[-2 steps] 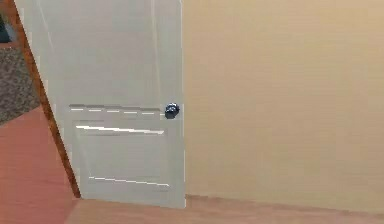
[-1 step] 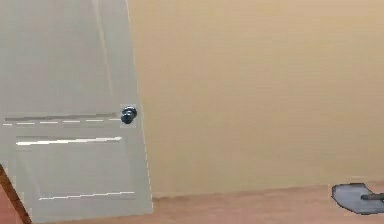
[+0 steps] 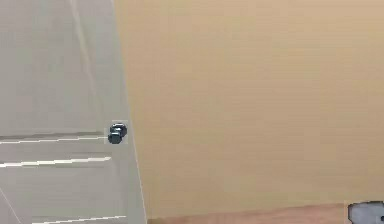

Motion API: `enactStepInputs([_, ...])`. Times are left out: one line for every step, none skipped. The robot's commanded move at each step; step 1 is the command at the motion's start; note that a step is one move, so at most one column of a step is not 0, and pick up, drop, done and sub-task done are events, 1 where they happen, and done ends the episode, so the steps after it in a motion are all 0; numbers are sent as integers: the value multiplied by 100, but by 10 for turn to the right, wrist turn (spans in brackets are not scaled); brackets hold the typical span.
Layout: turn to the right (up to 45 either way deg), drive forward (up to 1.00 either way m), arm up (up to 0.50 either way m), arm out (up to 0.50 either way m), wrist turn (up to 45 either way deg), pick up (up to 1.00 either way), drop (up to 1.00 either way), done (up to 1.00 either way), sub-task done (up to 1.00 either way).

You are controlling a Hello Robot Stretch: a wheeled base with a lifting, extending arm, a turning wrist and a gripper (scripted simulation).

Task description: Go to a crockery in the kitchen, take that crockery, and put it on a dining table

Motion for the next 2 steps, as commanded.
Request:
enactStepInputs([-360, 0, 0, 0, 0, 0, 0, 0, 0])
enactStepInputs([0, 35, 0, 0, 0, 0, 0, 0, 0])
